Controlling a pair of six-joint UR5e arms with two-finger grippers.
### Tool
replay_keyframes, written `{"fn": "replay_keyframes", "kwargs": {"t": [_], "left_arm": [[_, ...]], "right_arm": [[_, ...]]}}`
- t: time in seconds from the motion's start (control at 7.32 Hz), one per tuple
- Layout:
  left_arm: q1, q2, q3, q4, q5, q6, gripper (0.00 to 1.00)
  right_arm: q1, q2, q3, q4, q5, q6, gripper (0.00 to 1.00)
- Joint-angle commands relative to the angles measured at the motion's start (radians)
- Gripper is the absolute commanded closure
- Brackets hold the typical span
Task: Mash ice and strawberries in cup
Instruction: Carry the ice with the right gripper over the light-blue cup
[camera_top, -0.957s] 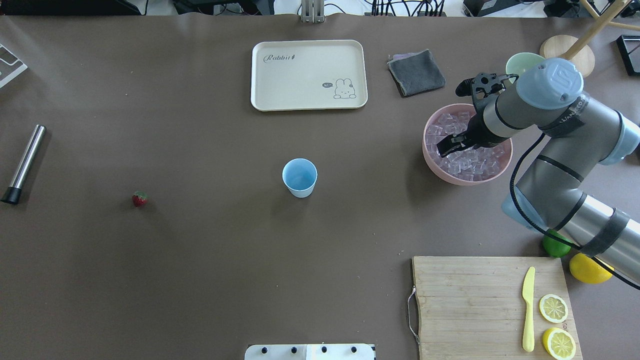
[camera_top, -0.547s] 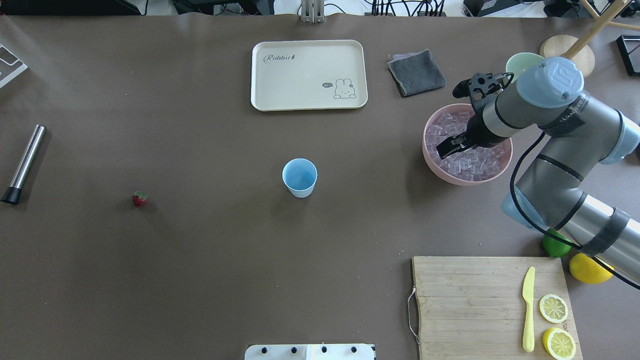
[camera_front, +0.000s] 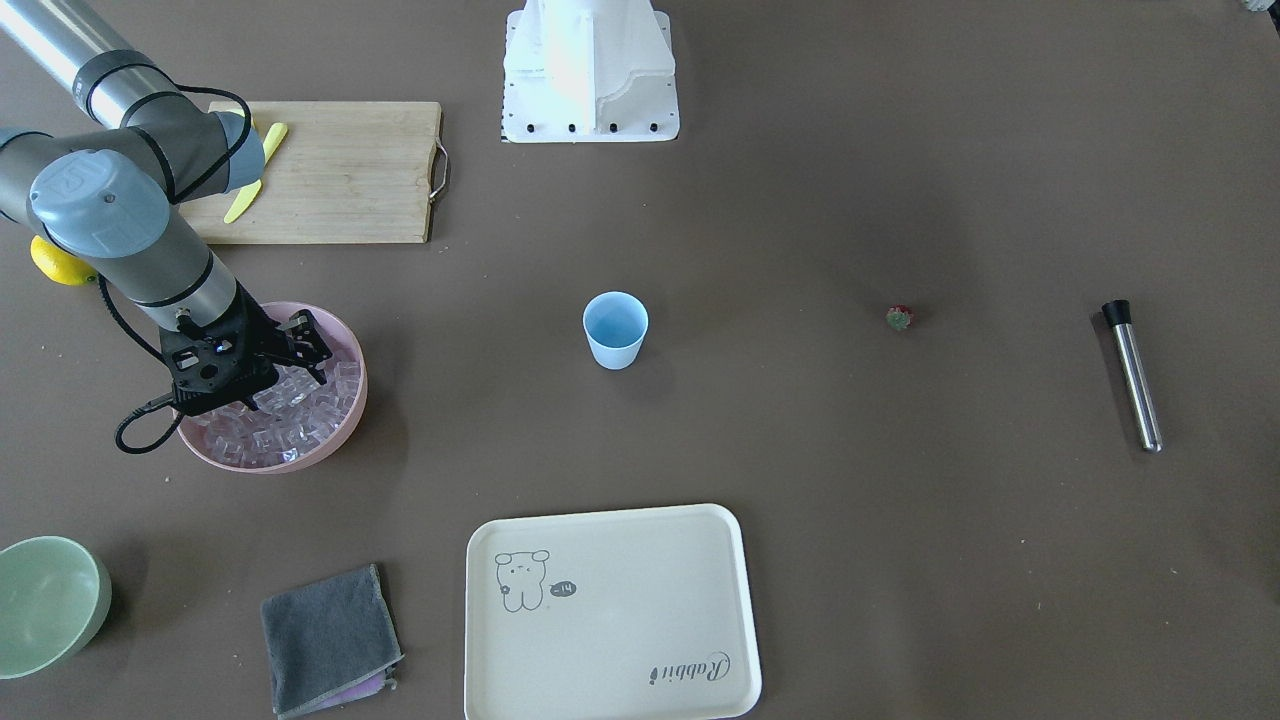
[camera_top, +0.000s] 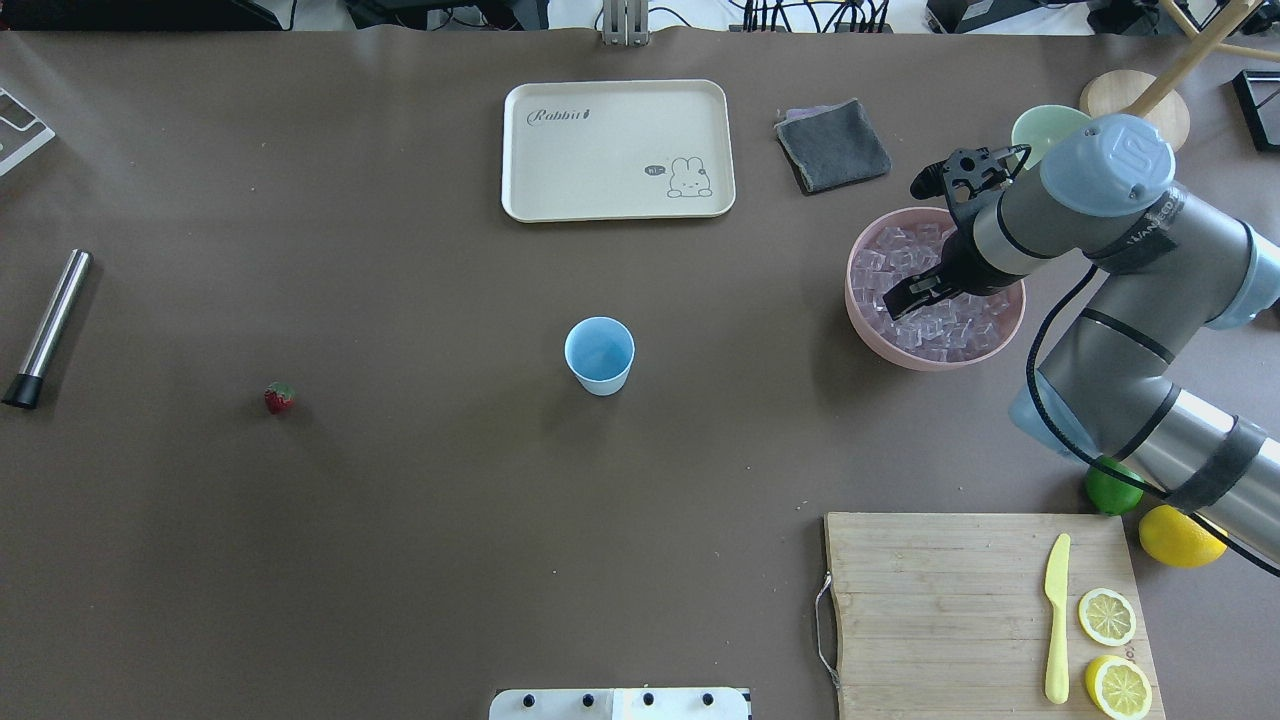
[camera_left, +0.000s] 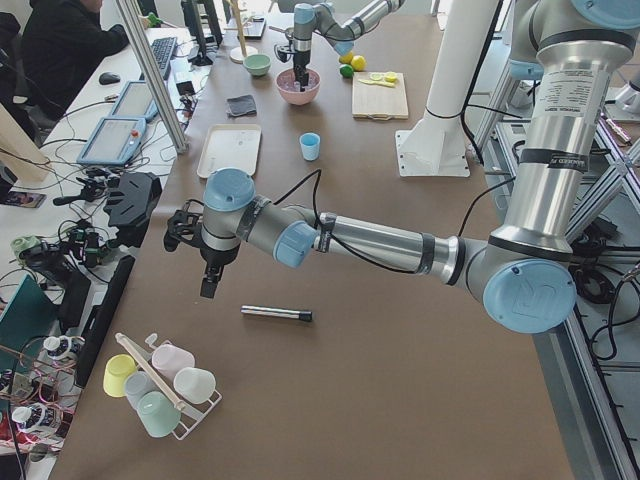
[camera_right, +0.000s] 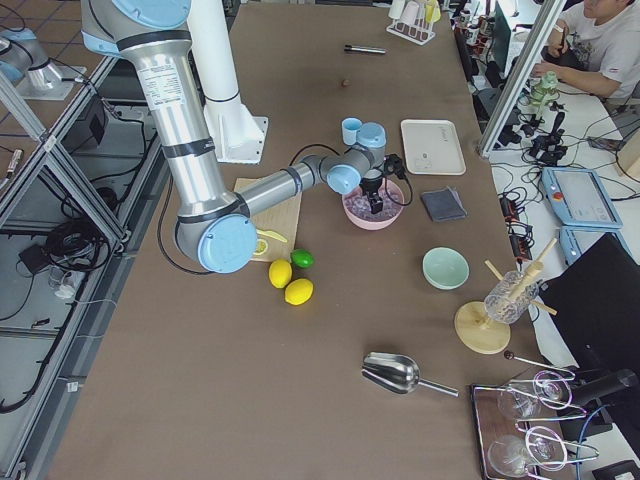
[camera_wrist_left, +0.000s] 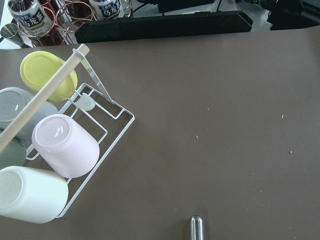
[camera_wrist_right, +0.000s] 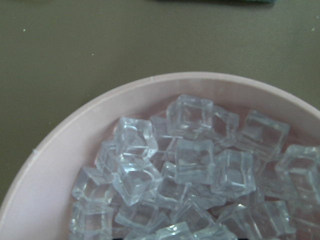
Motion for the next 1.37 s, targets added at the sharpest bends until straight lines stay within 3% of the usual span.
{"fn": "replay_keyframes", "kwargs": {"t": [0.0, 0.27, 0.55, 0.68, 0.82, 1.09, 1.23], "left_arm": [[0.0, -0.001, 0.0, 0.001, 0.0, 0.0, 0.03], [0.0, -0.005, 0.002, 0.003, 0.0, 0.0, 0.03], [0.0, -0.008, 0.002, 0.003, 0.0, -0.002, 0.03], [0.0, -0.009, 0.002, 0.004, 0.0, -0.002, 0.03], [0.0, -0.011, 0.0, 0.004, 0.0, -0.002, 0.03], [0.0, -0.009, -0.006, 0.0, 0.0, -0.017, 0.03], [0.001, -0.011, -0.007, -0.002, -0.002, -0.026, 0.03]], "right_arm": [[0.008, 0.001, 0.001, -0.002, 0.0, -0.002, 0.61], [0.039, 0.004, 0.006, -0.008, 0.041, -0.002, 0.8], [0.077, 0.008, 0.024, -0.013, 0.083, -0.002, 0.88], [0.093, 0.012, 0.055, -0.014, 0.081, 0.003, 1.0], [0.097, 0.016, 0.111, -0.063, 0.081, 0.009, 1.0], [0.088, 0.22, 0.194, -0.399, 0.071, 0.073, 1.0], [0.037, 0.32, 0.196, -0.466, 0.06, 0.178, 1.0]]}}
